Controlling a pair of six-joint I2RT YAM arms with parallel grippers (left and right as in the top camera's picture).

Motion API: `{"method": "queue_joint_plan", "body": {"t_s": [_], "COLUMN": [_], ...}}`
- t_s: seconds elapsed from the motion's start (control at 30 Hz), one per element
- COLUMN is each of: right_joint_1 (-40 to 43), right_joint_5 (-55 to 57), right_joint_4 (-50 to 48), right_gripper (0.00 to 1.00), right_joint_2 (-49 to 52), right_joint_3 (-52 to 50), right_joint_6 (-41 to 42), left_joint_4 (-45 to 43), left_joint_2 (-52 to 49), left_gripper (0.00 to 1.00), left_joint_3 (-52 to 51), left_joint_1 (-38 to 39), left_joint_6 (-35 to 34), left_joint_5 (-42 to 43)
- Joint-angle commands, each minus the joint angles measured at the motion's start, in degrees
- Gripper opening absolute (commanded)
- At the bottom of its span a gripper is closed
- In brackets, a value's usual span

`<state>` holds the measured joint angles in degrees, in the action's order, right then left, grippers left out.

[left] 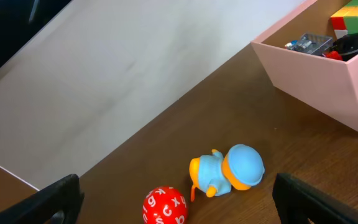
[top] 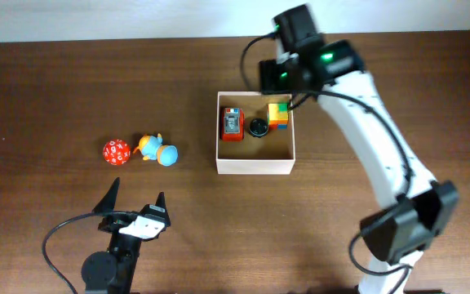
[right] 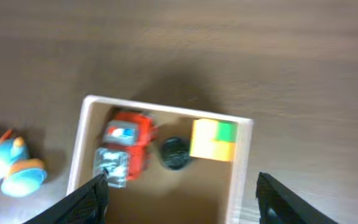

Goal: Pack container

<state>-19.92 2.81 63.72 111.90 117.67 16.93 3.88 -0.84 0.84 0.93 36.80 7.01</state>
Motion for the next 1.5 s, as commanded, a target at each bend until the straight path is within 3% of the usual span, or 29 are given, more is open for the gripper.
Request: {"method": "queue_joint_plan", "body": {"t_s": [0.0,0.1,0.13,0.17,0.87,1.47], "right_joint_1": [5.51,10.75,12.59,15.10,42.36,45.81], "right_joint_5": [5.81,5.77,5.79,5.84,3.93,-0.26], "right_joint_4": [3.45,6.95,8.15,9.75,17.38,18.38], "right_gripper": [0.73,0.79,0.84,0.98,0.99,0.99], "right_joint_2": [-2.75,-3.76,-3.91,-3.91,-3.85,-3.78], "right_joint_3": [1.95,1.95,1.95,1.92,1.90,1.86], "right_joint_6": [3.87,5.27,5.27,5.25,6.34,6.29], "left_joint_4": [0.09,0.09,0.09,0.09,0.09,0.07], "left_joint_2": [0.44,0.44,0.44,0.44,0.44,0.44], "left_gripper": [0.99,0.99,0.99,0.99,0.99,0.99], "left_joint_3": [-0.33,-0.33,-0.33,-0.33,-0.33,-0.33], "left_joint_1": [-0.35,-0.35,-0.35,-0.35,-0.35,-0.35], "left_joint_6": [-0.33,-0.33,-0.33,-0.33,-0.33,-0.33], "left_joint_5": [-0.44,-0.44,-0.44,-0.44,-0.44,-0.44]}}
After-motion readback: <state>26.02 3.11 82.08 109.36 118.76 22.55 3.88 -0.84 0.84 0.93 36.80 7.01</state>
